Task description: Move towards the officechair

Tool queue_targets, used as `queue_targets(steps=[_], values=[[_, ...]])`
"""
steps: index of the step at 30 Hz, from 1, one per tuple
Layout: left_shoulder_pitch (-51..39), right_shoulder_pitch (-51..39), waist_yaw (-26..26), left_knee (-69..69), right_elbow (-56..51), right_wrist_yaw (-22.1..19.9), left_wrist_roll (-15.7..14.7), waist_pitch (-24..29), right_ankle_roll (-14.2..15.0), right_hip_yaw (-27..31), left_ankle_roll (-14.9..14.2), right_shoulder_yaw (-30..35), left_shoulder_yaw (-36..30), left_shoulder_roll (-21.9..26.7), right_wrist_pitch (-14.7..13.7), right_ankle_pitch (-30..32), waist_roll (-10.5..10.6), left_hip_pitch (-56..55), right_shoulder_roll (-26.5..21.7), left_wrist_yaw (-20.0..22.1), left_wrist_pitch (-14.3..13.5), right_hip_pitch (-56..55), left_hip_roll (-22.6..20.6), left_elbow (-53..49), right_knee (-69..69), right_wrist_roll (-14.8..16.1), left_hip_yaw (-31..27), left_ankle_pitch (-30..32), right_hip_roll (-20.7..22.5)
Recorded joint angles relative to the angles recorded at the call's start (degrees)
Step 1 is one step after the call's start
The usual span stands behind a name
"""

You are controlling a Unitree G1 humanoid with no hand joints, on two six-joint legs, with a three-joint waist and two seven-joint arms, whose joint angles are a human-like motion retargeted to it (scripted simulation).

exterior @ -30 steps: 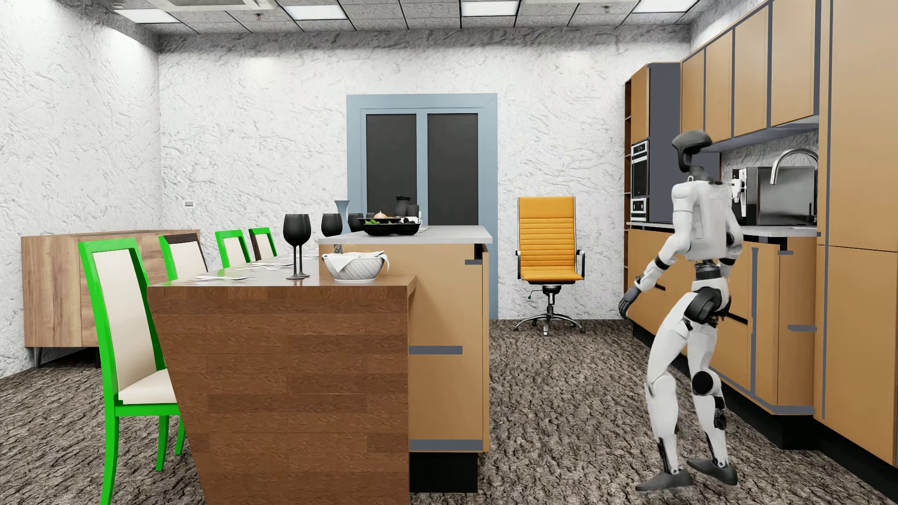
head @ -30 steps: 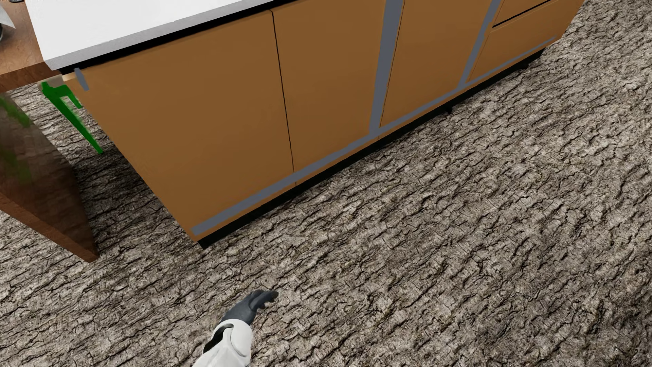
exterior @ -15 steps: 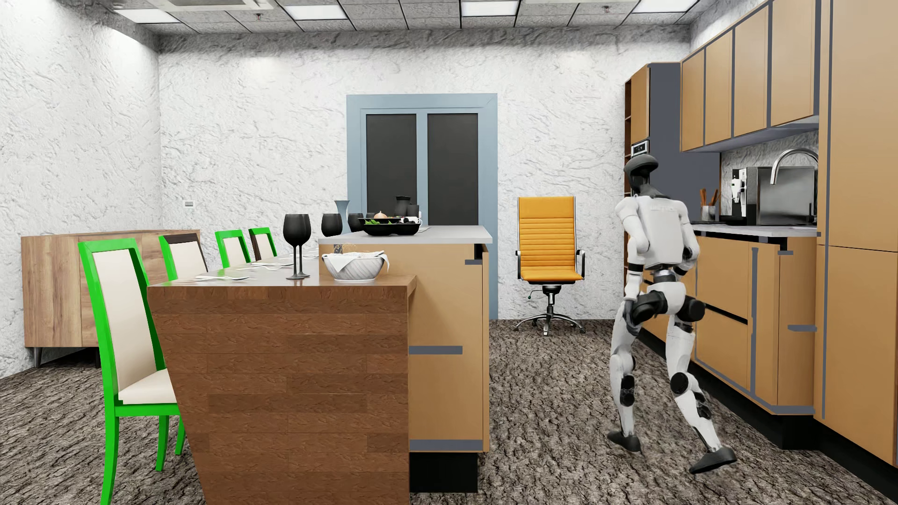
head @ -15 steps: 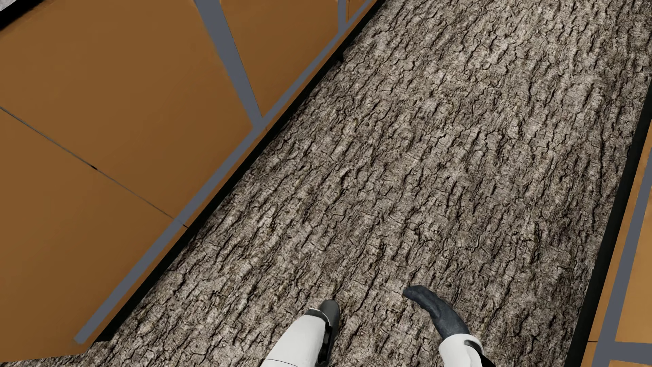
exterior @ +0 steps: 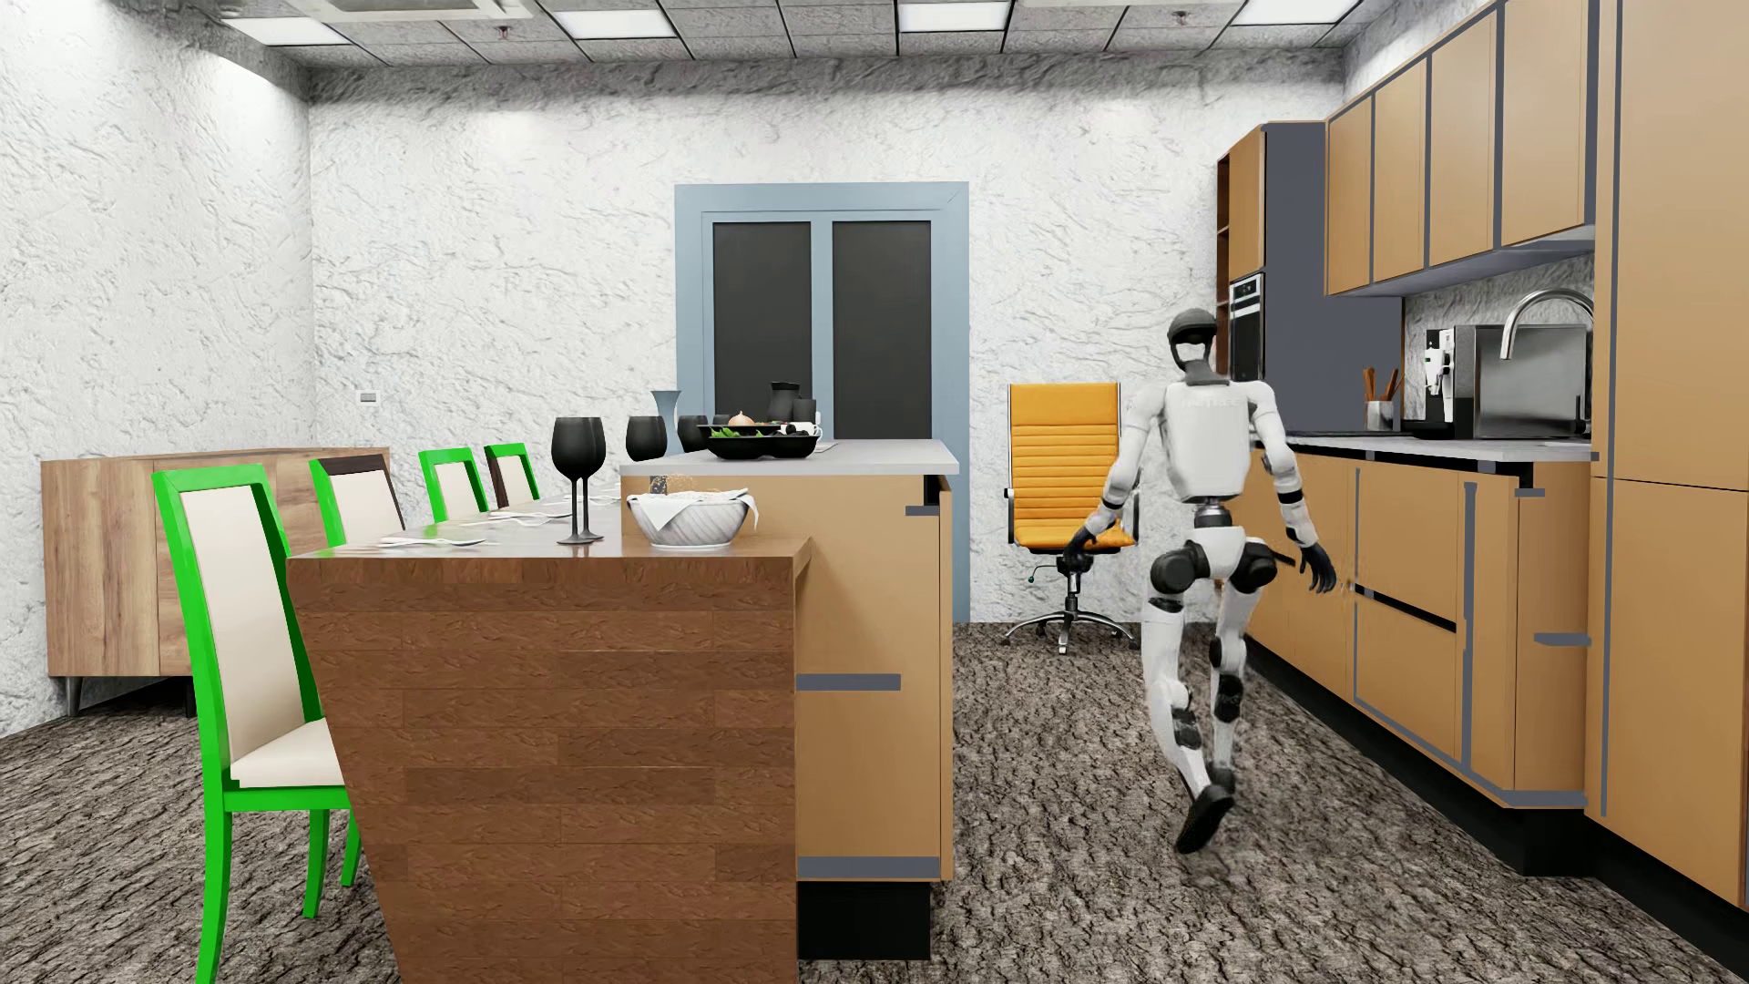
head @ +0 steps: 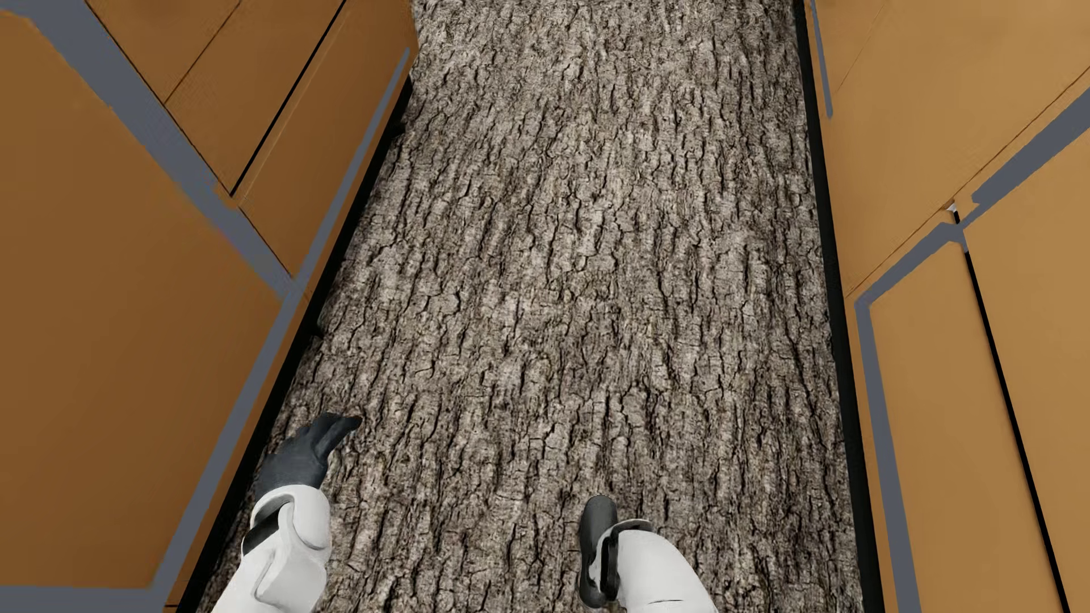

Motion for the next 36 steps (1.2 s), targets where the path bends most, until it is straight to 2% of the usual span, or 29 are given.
queue_targets(steps=[1,2,3,5,6,7,9,10,11,12,13,14,15,16,18,20,21,22,24,25,26,27,28,29,30,31,33,35,36], values=[[2.4,-1.1,0.0,13.2,1.1,0.3,-0.7,0.5,-0.6,-0.6,-2.0,0.4,0.5,0.3,-0.1,-5.4,0.8,-5.6,0.8,0.8,-0.7,1.9,2.7,-2.8,4.2,-0.7,-1.0,10.4,1.5],[4.9,-3.5,0.5,25.6,2.0,0.5,-1.2,0.9,-0.9,-0.7,1.4,1.2,0.2,0.1,-0.3,-9.2,1.6,-13.4,1.3,0.3,-0.8,5.3,4.1,-4.6,4.5,-1.6,-2.9,10.7,3.7],[6.8,-6.7,1.2,34.2,2.7,0.4,-1.3,1.1,-1.0,-0.5,4.4,2.4,-0.9,-0.6,-0.6,-11.6,2.2,-22.2,1.6,-1.3,-0.4,9.9,1.9,-5.1,1.7,-2.4,-5.7,5.1,5.8],[10.3,-14.0,2.7,36.5,3.7,1.2,-1.1,0.7,-0.2,1.6,3.9,6.7,-3.9,-3.1,-0.6,-13.3,2.3,-37.9,1.5,-5.9,0.3,21.2,-2.6,-2.6,-8.8,-4.1,-5.8,1.4,8.5],[12.4,-17.4,3.5,31.6,3.5,3.3,-0.9,0.0,-0.1,2.9,2.4,10.3,-5.0,-4.0,-0.7,-14.1,1.9,-43.6,1.2,-8.3,0.3,26.6,-4.4,-0.2,-13.6,-5.4,-4.4,-0.3,9.1],[15.2,-21.0,4.4,24.8,2.7,6.7,-0.3,-0.8,0.1,4.2,2.9,14.6,-6.0,-4.2,-1.9,-16.0,1.4,-48.4,0.7,-11.0,0.3,30.9,-5.7,1.5,-15.7,-7.4,-3.2,-1.2,9.7],[19.0,-27.5,6.6,4.4,-2.5,12.1,1.5,-2.0,0.3,6.9,3.8,24.7,-6.8,-4.7,-6.8,-22.0,0.7,-54.7,-1.3,-16.2,1.2,37.6,-6.9,4.4,-15.1,-11.3,-3.3,-0.1,10.5],[21.2,-30.1,7.6,-9.6,-6.2,12.8,1.9,-2.5,0.5,7.9,1.9,28.9,-6.0,-5.3,-9.4,-24.3,0.5,-55.1,-2.5,-16.8,1.6,41.3,-6.8,5.9,-14.9,-11.5,-4.2,-0.6,10.5],[23.3,-31.6,8.6,-22.1,-9.6,12.1,2.2,-3.0,0.5,9.2,2.5,31.7,-4.7,-6.6,-11.4,-25.4,0.4,-54.3,-3.7,-15.7,2.5,45.4,-6.6,8.2,-15.1,-10.0,-4.9,-1.1,10.1],[25.1,-31.5,9.4,-27.7,-12.0,10.9,2.8,-3.3,1.6,10.1,3.1,33.2,-3.6,-8.2,-12.1,-23.7,0.3,-52.8,-4.6,-14.2,4.3,48.5,-5.4,11.4,-13.0,-6.9,-1.8,-2.2,9.4],[26.4,-30.0,10.1,-23.2,-13.6,10.1,4.1,-3.4,2.0,10.8,5.1,33.6,-3.8,-10.0,-11.6,-18.6,0.1,-51.8,-5.7,-14.0,6.5,49.6,-4.8,14.9,-7.3,-3.4,0.8,-1.0,7.7],[26.9,-27.3,10.7,-16.2,-15.0,9.3,5.7,-3.2,3.7,11.6,11.1,33.0,-5.3,-11.7,-9.9,-6.3,-0.4,-51.3,-7.3,-15.8,7.8,47.5,-5.3,18.1,3.3,-0.3,2.1,4.5,5.3],[26.5,-23.9,10.7,-8.9,-15.7,7.8,6.8,-2.8,8.0,11.9,11.4,31.4,-7.1,-12.5,-7.7,7.9,-1.1,-50.1,-8.5,-18.8,7.5,42.5,-5.5,20.8,17.8,1.9,3.4,3.5,3.0],[25.1,-20.6,10.2,-4.1,-14.8,5.6,6.7,-2.4,9.6,10.2,11.1,28.7,-8.4,-12.6,-5.0,14.9,-2.0,-47.7,-8.6,-21.6,6.3,35.7,-6.4,22.8,30.6,3.2,4.4,-2.3,-1.2],[19.8,-16.6,7.7,-5.2,-6.4,1.2,5.3,-2.1,1.0,7.1,10.2,22.3,-9.4,-11.4,2.7,3.5,-3.5,-38.1,-5.9,-22.8,4.7,21.6,-9.5,24.9,41.4,4.6,5.0,-10.0,-5.4],[13.6,-14.7,5.1,-12.6,5.8,1.4,8.3,-3.1,0.3,2.2,8.9,17.0,-11.4,-9.1,12.3,-4.3,-3.7,-25.7,-4.1,-18.6,4.1,11.3,-12.4,24.0,31.9,4.0,3.9,-14.1,-5.4],[9.9,-12.8,3.9,-14.3,10.3,5.3,9.5,-3.6,3.3,1.2,8.6,16.2,-12.7,-7.7,15.1,-5.6,-3.4,-20.6,-5.1,-17.0,3.1,7.4,-13.3,22.3,22.9,2.6,3.2,-16.7,-4.2],[6.2,-10.0,2.8,-14.5,12.9,10.8,9.8,-4.1,5.4,1.9,8.0,16.3,-13.5,-6.5,15.5,-5.7,-3.1,-16.1,-6.8,-15.9,1.4,4.4,-13.8,19.5,11.4,0.6,2.4,-19.7,-2.7],[-0.2,-2.1,0.7,-16.4,12.9,17.8,6.3,-4.4,8.8,8.9,6.2,14.5,-12.0,-4.9,12.6,-1.1,-2.4,-6.1,-8.2,-12.2,-2.4,3.6,-12.8,12.1,-18.3,-1.9,-0.9,-23.5,0.5],[-1.5,2.5,0.0,-16.1,12.2,17.2,2.6,-4.4,10.2,8.0,5.4,10.5,-9.5,-5.2,12.3,-3.9,-2.4,-0.8,-7.4,-8.2,-4.0,3.7,-12.3,8.5,-25.6,-1.4,-3.0,-23.3,-0.6],[-1.4,6.0,-0.5,-14.8,11.9,15.0,-1.3,-4.5,9.0,2.6,4.4,5.8,-6.8,-5.2,12.8,-2.6,-2.6,3.6,-5.1,-3.9,-5.3,5.0,-10.9,5.3,-25.7,-0.2,-4.5,-20.8,-1.8],[-0.3,8.3,-1.1,-9.0,12.2,12.8,-4.0,-4.3,8.5,-0.2,4.3,1.5,-4.8,-4.7,13.7,8.3,-2.4,5.4,-2.3,-0.7,-6.0,4.4,-8.7,2.5,-16.8,0.8,-5.5,-12.9,-2.7],[1.6,8.9,-1.7,2.4,12.8,11.4,-5.1,-3.7,-0.5,0.7,0.8,-1.3,-3.3,-3.5,14.4,7.8,-1.8,3.5,0.3,1.2,-5.6,3.1,-6.0,0.0,-5.0,0.8,-6.9,-1.1,-0.8],[4.2,8.0,-1.8,17.8,13.1,11.1,-5.4,-3.0,-1.0,-0.3,-1.4,-2.8,-1.9,-3.5,14.8,0.1,-1.0,-2.4,1.6,2.7,-4.7,3.9,-3.0,-1.6,3.6,-0.1,-6.2,9.6,0.1],[6.5,6.0,-1.4,31.6,12.5,11.7,-5.3,-2.3,-1.4,-1.3,1.1,-2.9,-1.3,-4.5,14.6,-5.7,-0.1,-10.7,2.3,3.8,-3.4,6.7,-0.3,-1.4,7.5,-1.8,-6.2,9.1,1.3],[7.6,3.6,-0.5,40.1,10.7,12.4,-4.7,-1.8,-1.5,-2.1,6.2,-1.9,-2.6,-5.6,13.2,-9.2,0.7,-19.9,2.4,3.1,-1.7,11.2,0.3,1.2,7.3,-4.1,-6.7,4.0,2.7],[8.9,-0.8,1.6,38.7,4.3,10.6,-0.9,-2.0,-1.2,-2.2,9.4,1.8,-9.4,-5.4,7.7,-12.7,1.2,-34.7,2.0,-5.7,1.7,21.3,-1.3,10.2,3.1,-9.1,-4.2,-3.3,5.2],[14.7,-5.9,3.3,19.2,-2.8,8.7,3.9,-2.9,-0.9,-1.3,11.0,6.5,-14.2,-3.2,1.4,-17.6,0.8,-42.5,1.3,-16.2,2.2,29.8,-4.5,14.2,2.7,-9.7,0.2,-7.1,6.7],[18.8,-8.0,4.1,5.2,-6.4,9.4,6.3,-3.6,-0.8,-1.4,9.2,9.2,-14.8,-2.3,-2.4,-22.3,0.4,-44.5,-0.2,-19.0,2.0,33.6,-6.1,13.0,4.3,-8.0,0.9,-6.3,6.7]])
